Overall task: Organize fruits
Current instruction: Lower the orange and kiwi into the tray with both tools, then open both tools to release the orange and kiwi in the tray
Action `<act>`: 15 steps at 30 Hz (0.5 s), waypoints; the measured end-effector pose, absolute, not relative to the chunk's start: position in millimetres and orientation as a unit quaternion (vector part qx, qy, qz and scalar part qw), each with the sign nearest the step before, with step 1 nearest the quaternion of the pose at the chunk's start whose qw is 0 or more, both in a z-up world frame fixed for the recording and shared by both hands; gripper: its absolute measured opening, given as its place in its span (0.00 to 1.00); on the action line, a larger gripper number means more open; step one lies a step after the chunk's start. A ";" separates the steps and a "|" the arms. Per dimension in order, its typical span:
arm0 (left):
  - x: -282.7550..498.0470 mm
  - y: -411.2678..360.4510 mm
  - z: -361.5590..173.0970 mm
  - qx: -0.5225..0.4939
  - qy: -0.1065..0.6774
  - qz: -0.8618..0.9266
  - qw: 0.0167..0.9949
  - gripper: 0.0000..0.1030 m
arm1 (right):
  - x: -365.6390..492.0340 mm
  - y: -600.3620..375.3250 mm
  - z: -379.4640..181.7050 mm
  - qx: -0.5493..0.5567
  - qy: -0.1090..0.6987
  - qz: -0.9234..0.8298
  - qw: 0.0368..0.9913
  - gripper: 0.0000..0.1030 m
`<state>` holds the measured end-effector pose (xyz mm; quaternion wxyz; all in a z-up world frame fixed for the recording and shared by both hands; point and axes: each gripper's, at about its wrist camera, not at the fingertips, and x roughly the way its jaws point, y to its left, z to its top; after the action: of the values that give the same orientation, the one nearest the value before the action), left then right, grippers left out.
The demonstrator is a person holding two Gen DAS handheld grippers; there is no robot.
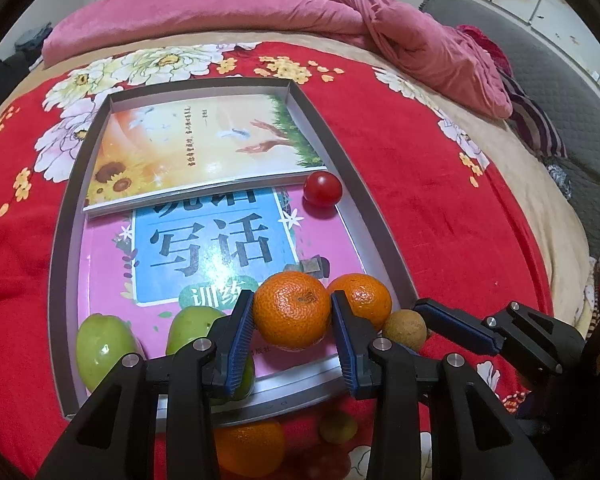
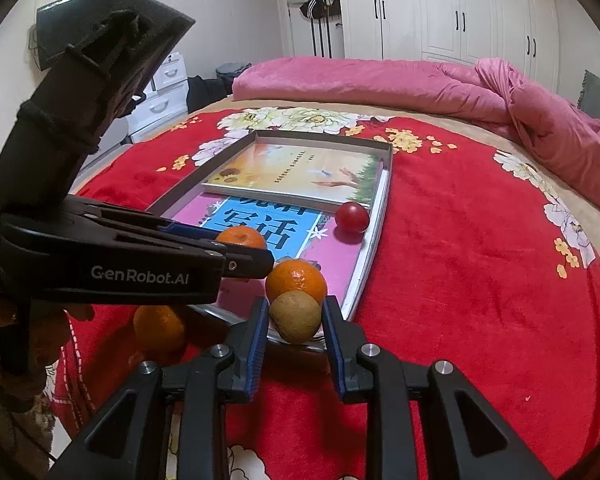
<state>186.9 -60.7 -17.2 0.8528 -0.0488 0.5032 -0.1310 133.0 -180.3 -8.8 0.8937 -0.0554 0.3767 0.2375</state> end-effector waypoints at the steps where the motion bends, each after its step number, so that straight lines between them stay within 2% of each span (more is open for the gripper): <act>1: 187.1 -60.5 -17.2 -0.050 0.504 -0.131 0.852 0.38 | 132.8 -180.4 -8.5 -0.056 0.376 0.237 0.894 0.30; 6: 188.4 -60.5 -17.5 -0.053 0.507 -0.131 0.850 0.38 | 132.1 -180.7 -7.7 -0.055 0.375 0.239 0.894 0.34; 15: 189.4 -59.3 -17.8 -0.057 0.509 -0.130 0.849 0.40 | 132.2 -181.3 -6.6 -0.049 0.376 0.239 0.894 0.35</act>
<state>189.4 -59.3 -17.8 0.8489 -0.0573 0.5090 -0.1304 132.2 -181.3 -6.6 0.8938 -0.0488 0.3763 0.2392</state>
